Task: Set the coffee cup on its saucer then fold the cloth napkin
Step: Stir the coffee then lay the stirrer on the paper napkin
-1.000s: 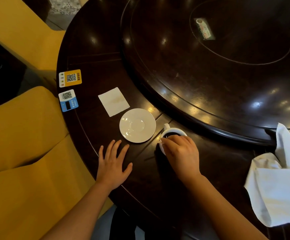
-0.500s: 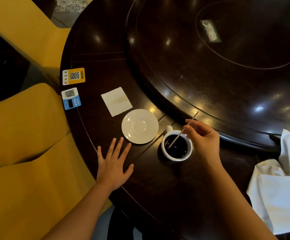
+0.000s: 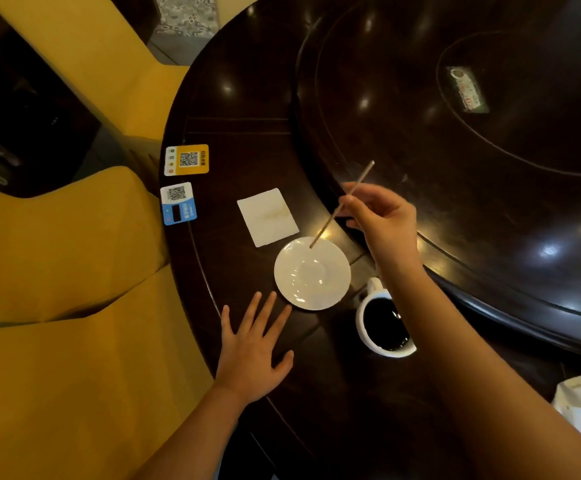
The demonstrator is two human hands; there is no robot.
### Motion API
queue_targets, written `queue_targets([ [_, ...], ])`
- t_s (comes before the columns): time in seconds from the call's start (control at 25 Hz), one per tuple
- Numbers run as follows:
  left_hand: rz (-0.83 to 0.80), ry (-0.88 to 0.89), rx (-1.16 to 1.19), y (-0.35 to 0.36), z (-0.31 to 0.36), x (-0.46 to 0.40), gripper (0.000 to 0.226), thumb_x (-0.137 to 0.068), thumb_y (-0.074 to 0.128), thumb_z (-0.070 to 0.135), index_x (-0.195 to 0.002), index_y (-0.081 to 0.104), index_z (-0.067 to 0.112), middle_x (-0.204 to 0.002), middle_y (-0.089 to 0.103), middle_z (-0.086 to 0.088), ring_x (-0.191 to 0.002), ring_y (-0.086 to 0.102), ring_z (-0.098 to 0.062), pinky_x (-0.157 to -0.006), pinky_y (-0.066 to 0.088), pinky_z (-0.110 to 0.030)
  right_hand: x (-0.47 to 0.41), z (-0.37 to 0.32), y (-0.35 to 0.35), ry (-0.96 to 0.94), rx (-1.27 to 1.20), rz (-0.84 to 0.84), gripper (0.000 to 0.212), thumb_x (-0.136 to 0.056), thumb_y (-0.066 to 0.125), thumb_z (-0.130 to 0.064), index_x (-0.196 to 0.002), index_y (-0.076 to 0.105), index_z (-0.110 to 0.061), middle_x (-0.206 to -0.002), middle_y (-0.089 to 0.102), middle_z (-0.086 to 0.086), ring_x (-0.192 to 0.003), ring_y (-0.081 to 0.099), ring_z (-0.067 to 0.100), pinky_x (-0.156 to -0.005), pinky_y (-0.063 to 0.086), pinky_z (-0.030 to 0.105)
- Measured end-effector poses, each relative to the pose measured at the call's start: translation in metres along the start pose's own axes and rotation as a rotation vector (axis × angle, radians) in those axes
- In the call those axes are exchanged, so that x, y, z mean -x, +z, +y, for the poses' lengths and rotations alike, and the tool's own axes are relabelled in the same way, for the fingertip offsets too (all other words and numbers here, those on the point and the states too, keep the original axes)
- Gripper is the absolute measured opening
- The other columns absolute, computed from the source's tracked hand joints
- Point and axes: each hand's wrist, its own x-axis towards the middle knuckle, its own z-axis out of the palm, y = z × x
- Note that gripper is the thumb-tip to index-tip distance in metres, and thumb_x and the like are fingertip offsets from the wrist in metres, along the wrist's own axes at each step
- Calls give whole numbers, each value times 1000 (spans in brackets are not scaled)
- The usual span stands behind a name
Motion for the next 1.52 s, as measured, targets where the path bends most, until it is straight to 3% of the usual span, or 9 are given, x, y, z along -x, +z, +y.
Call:
queue_targets([
  [0.16,8,7,28,1,-3,-1,70,-82,40,61,-143,30,30,-153,28,-5,-142,14,-25,-104,11,-66,-37,10,55,-391,389,-126,18,-84,64,-9,-102,69,-10,-94,68,1,-82,64,9,-74,53,19],
  [0.32,-6,8,24,2,-5,-3,72,-81,38,63,-144,28,30,-154,25,-5,-142,12,-26,-102,12,-67,-54,30,107,-818,824,-370,16,-83,64,-11,-97,70,-12,-83,67,6,-71,63,19,-55,44,25],
  [0.4,-10,5,32,3,-5,-3,72,-81,38,63,-144,27,30,-155,23,-5,-143,9,-25,-102,11,-67,-59,44,123,-970,1018,-485,13,-77,69,-9,-90,71,-11,-75,64,8,-64,62,26,-50,38,25],
  [0.48,-8,0,46,4,-5,-3,72,-81,39,63,-144,28,30,-155,22,-5,-143,8,-25,-102,10,-66,-62,54,133,-1027,1158,-578,16,-74,72,-7,-89,70,-10,-76,63,10,-67,62,28,-52,42,29],
  [0.64,-16,-5,57,6,-6,-2,71,-82,39,64,-144,29,32,-156,20,-3,-144,8,-24,-103,8,-66,-56,60,148,-937,1348,-742,26,-90,56,-13,-115,59,-9,-106,60,13,-98,57,28,-74,46,34],
  [0.8,-18,-7,80,7,-6,-2,70,-81,40,64,-144,30,33,-156,19,-2,-144,7,-23,-104,8,-66,-55,62,155,-907,1482,-779,31,-92,51,-15,-123,53,-10,-118,55,12,-107,52,27,-80,44,32],
  [1.24,-17,-3,63,6,-5,-2,70,-80,41,65,-142,32,33,-155,23,-3,-144,9,-23,-103,8,-65,-58,77,152,-792,1581,-808,31,-92,52,-15,-123,52,-7,-115,57,14,-103,54,28,-77,45,32],
  [1.4,-8,-11,55,5,-5,-2,70,-80,41,64,-142,33,32,-154,24,-3,-143,10,-23,-103,10,-66,-42,80,149,-742,1500,-715,34,-93,51,-26,-122,53,-8,-119,58,13,-109,52,29,-89,42,39],
  [1.52,-8,-9,41,2,-4,-2,68,-80,41,63,-140,37,30,-151,33,-5,-142,16,-23,-103,13,-66,-7,68,136,-574,1333,-612,39,-93,46,-35,-122,53,-10,-121,58,13,-114,50,31,-98,36,46],
])
